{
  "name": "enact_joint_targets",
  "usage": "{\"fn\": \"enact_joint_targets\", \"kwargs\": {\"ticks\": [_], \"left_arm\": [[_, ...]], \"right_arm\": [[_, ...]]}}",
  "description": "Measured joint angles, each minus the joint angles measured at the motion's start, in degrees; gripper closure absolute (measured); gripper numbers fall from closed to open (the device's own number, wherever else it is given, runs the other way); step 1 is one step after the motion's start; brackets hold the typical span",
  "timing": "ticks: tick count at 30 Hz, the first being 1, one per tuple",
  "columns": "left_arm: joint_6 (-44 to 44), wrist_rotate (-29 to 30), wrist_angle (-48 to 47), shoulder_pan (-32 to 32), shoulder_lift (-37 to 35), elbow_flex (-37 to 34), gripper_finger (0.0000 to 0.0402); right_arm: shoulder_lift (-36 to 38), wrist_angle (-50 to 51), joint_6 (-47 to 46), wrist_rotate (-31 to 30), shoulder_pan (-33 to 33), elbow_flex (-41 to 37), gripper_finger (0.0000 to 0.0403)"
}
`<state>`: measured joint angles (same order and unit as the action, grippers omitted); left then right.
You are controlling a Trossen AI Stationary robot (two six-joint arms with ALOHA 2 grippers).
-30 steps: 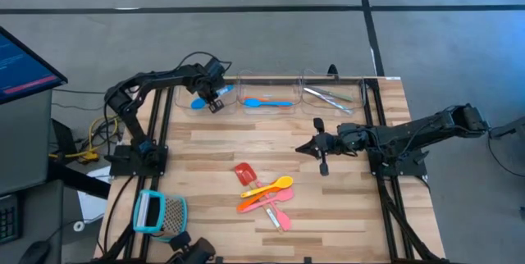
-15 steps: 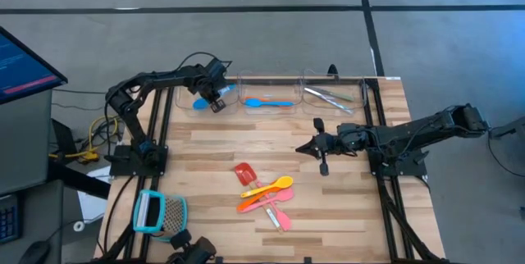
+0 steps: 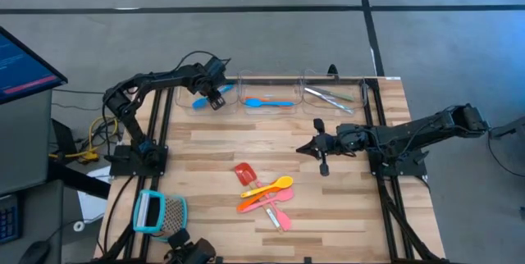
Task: Pick & Place Kitchen Items
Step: Put the yellow serving spoon into the left transparent bin
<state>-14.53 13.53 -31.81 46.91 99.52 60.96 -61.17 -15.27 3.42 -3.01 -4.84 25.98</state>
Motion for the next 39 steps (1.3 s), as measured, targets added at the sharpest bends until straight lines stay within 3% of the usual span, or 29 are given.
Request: {"fn": "enact_joint_targets", "kwargs": {"ticks": [6, 13, 18, 23, 30, 39], "left_arm": [[0.0, 0.4, 0.0, -0.1, -4.7, 0.0, 0.0285], [0.4, 0.0, -0.1, -0.3, -15.0, 0.0, 0.0328], [6.8, -0.4, -0.2, -0.9, -23.0, 0.0, 0.0362], [11.0, -6.5, -0.2, -3.3, -30.0, 0.0, 0.0396], [14.3, -9.1, -0.2, -12.2, -37.6, 0.0, 0.0399], [16.6, -9.2, 0.0, -30.1, -40.8, 0.0, 0.0399]], "right_arm": [[0.0, -0.1, 0.0, 0.0, 0.0, 0.0, 0.0401], [0.0, -0.2, 0.0, 0.0, 0.0, 0.0, 0.0401], [0.0, -0.3, 0.0, 0.0, 0.0, 0.0, 0.0401], [0.0, -0.4, 0.0, 0.0, 0.0, 0.0, 0.0401], [0.0, -0.5, -0.5, 0.0, 0.0, 0.0, 0.0401], [0.0, -0.7, -0.5, 0.0, 0.0, 0.0, 0.0401]]}}
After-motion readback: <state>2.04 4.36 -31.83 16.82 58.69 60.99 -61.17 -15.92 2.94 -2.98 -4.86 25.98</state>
